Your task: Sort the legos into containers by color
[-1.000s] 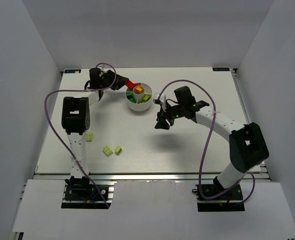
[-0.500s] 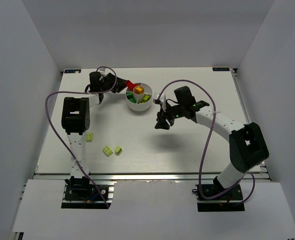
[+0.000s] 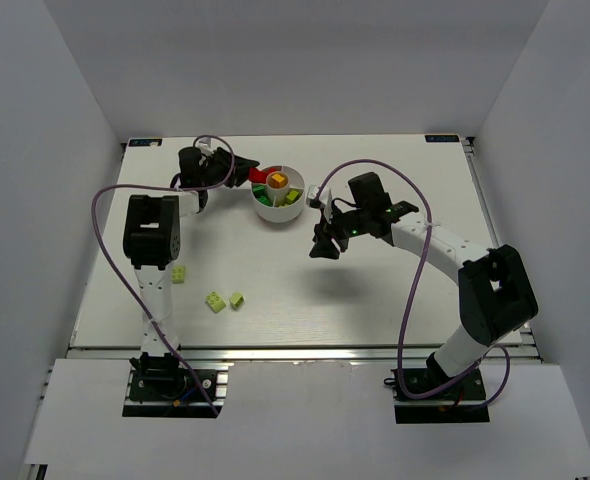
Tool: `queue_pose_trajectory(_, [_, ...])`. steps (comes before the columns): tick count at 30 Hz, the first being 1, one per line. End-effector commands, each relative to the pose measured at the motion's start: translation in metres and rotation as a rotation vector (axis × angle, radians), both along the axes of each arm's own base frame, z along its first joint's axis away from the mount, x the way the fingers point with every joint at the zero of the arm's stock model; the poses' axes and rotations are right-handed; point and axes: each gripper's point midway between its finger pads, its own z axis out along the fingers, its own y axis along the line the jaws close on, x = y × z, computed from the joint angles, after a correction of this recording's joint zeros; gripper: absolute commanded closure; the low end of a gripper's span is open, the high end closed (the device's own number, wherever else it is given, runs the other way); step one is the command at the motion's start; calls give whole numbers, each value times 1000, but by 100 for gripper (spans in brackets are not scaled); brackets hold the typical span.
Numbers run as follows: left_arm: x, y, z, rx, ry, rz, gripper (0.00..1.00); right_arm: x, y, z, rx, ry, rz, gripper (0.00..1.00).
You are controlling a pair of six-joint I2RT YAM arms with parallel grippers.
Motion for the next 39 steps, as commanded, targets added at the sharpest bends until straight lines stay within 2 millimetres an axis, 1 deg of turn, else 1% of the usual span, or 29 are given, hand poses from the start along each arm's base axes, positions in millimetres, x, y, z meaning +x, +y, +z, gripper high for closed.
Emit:
queue_pose_trajectory(1, [-4, -2, 39, -17, -94, -10, 59, 5, 3, 17, 27, -40, 9, 45])
queue_pose_trajectory(10, [-2, 3, 67, -14, -137, 38, 59, 4, 2, 16, 27, -38, 10, 45])
queue_pose_trajectory(11, [-2, 4, 66, -1, -136, 44, 55, 4, 3, 17, 29, -40, 11, 45])
queue_pose_trajectory(12, [-1, 6, 76, 9, -152, 56, 53, 4, 3, 17, 29, -42, 10, 45])
queue_pose_trajectory(14, [3, 16, 76, 79, -159, 97, 51, 5, 2, 19, 29, -50, 8, 45])
queue_pose_trajectory(15, [7, 21, 86, 115, -178, 114, 50, 4, 2, 19, 28, -51, 11, 45])
queue_pose_trajectory(16, [3, 29, 89, 173, -138, 133, 49, 5, 2, 21, 30, -59, 14, 44])
queue_pose_trajectory(17, [9, 44, 92, 300, -188, 185, 48, 5, 2, 22, 27, -75, 22, 41])
queue_pose_trajectory(18, [9, 53, 98, 368, -192, 212, 48, 5, 1, 22, 25, -83, 28, 38])
queue_pose_trajectory(19, [-1, 63, 116, 438, -190, 238, 47, 5, 1, 23, 25, -89, 40, 25])
queue_pose_trajectory(20, [-2, 81, 120, 548, -213, 297, 46, 1, 3, 26, 38, -94, 70, 16])
queue_pose_trajectory(21, [-9, 90, 125, 591, -214, 319, 46, -1, 5, 29, 52, -135, 117, 11])
queue_pose_trajectory(22, [-22, 99, 115, 634, -176, 328, 46, -10, 5, 28, 57, -138, 171, 10])
queue_pose_trajectory(23, [-36, 110, 139, 664, -219, 363, 46, -25, 9, 38, 120, -147, 274, 11])
queue_pose_trajectory(24, [-46, 121, 141, 687, -209, 398, 46, -31, 10, 40, 149, -261, 387, 11])
queue_pose_trajectory(25, [-63, 137, 117, 714, -136, 416, 47, -44, 7, 35, 165, -270, 448, 11])
queue_pose_trajectory(26, [-81, 152, 135, 719, -146, 469, 51, -55, 8, 35, 215, -302, 519, 11])
queue_pose_trajectory(27, [-93, 168, 129, 751, -99, 534, 75, -59, 11, 32, 239, -440, 619, 11])
queue_pose_trajectory(28, [-113, 183, 113, 775, -1, 568, 88, -65, 12, 22, 232, -438, 655, 11])
queue_pose_trajectory(29, [-137, 194, 108, 802, 41, 606, 95, -64, 16, 18, 203, -464, 681, 10])
queue_pose_trajectory(30, [-153, 205, 101, 836, 85, 636, 98, -73, 27, 15, 193, -466, 730, 15])
queue_pose_trajectory(31, [-173, 212, 90, 872, 137, 627, 98, -75, 33, 3, 177, -453, 772, 21])
queue_pose_trajectory(32, [-195, 214, 87, 891, 149, 635, 98, -74, 42, 11, 164, -444, 796, 28])
queue_pose_trajectory(33, [-214, 216, 81, 914, 189, 630, 86, -85, 53, 10, 162, -428, 838, 45])
queue_pose_trajectory(35, [-241, 228, 77, 965, 230, 678, 60, -89, 67, -3, 124, -398, 873, 60])
queue_pose_trajectory(36, [-259, 231, 82, 975, 222, 712, 48, -100, 80, -4, 121, -419, 915, 63])
queue_pose_trajectory(37, [-275, 237, 79, 1001, 258, 741, 30, -103, 85, -10, 107, -431, 930, 62])
queue_pose_trajectory(38, [-285, 238, 82, 1001, 253, 759, 24, -104, 90, -16, 77, -454, 938, 59])
queue_pose_trajectory(39, [-302, 237, 86, 995, 236, 775, 18, -110, 102, -21, 69, -498, 963, 50])
